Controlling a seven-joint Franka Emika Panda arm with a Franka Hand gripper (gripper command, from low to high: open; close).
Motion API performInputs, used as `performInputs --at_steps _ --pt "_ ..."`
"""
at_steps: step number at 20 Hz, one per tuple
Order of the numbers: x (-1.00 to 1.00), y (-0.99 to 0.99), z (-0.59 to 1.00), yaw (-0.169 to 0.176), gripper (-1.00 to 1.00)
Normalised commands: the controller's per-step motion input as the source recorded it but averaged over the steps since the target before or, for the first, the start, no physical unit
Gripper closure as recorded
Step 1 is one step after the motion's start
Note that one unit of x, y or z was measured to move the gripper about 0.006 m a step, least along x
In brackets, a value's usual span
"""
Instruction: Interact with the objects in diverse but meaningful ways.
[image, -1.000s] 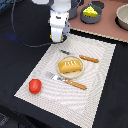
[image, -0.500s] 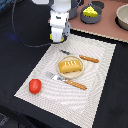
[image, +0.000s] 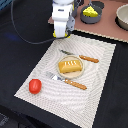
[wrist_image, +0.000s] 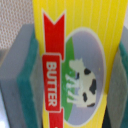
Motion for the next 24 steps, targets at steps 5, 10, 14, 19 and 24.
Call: performInputs --at_steps 5,10,14,19,24 --pt "0.03 -0.65 0.28 0.001 1.0" --pt "-0.02 -0.79 0.11 0.011 1.0" --pt "-0.05 -0.79 0.03 0.01 1.0" --pt "-0.01 -0.73 0.01 0.006 1.0" --pt "0.02 -0.51 -0.04 0.005 1.0"
